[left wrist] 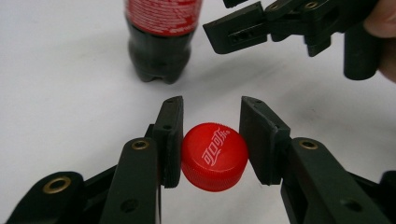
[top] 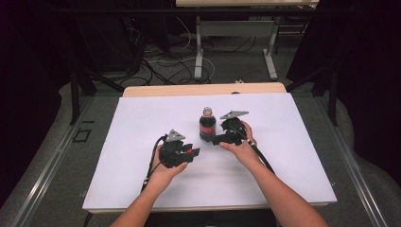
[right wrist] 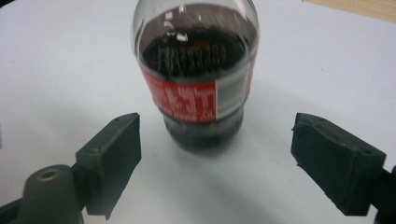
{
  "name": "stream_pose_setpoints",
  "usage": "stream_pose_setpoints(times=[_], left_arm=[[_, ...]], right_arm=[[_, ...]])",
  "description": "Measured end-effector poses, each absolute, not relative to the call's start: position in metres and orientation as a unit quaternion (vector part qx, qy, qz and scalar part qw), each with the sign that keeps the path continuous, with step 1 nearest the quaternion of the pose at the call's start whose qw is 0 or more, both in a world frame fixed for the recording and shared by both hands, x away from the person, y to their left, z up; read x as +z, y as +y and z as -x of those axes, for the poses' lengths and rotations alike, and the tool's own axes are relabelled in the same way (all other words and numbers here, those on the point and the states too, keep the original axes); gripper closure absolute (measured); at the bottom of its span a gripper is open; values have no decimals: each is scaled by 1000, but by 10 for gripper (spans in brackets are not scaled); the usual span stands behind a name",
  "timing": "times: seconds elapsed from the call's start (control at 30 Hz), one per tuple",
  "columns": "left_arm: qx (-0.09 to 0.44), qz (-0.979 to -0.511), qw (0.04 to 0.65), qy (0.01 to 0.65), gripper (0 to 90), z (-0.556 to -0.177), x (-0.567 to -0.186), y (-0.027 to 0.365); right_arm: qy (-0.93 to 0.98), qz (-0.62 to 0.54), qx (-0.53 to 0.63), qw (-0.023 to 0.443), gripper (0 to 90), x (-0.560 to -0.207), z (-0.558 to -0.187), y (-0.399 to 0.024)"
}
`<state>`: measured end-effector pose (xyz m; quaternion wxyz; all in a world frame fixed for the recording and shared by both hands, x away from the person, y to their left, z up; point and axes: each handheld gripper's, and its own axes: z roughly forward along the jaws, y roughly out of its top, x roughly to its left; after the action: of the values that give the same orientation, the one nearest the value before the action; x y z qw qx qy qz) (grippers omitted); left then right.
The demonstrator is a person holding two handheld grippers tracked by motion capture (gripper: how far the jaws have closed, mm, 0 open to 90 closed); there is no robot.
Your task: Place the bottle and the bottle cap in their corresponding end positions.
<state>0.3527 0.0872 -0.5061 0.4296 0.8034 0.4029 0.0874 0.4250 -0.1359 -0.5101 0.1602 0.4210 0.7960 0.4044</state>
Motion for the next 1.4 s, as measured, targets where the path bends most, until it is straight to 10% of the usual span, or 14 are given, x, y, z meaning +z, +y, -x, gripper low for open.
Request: stream_pose_setpoints(times=[0.93, 1.4], left_arm=[[67, -833, 407, 369, 607, -359, -559, 37], [88, -822, 415, 379, 299, -362, -539, 66]], right_arm=[[803, -439, 371, 161, 0, -525, -382, -184], [800, -440, 372, 164, 0, -526, -380, -186]])
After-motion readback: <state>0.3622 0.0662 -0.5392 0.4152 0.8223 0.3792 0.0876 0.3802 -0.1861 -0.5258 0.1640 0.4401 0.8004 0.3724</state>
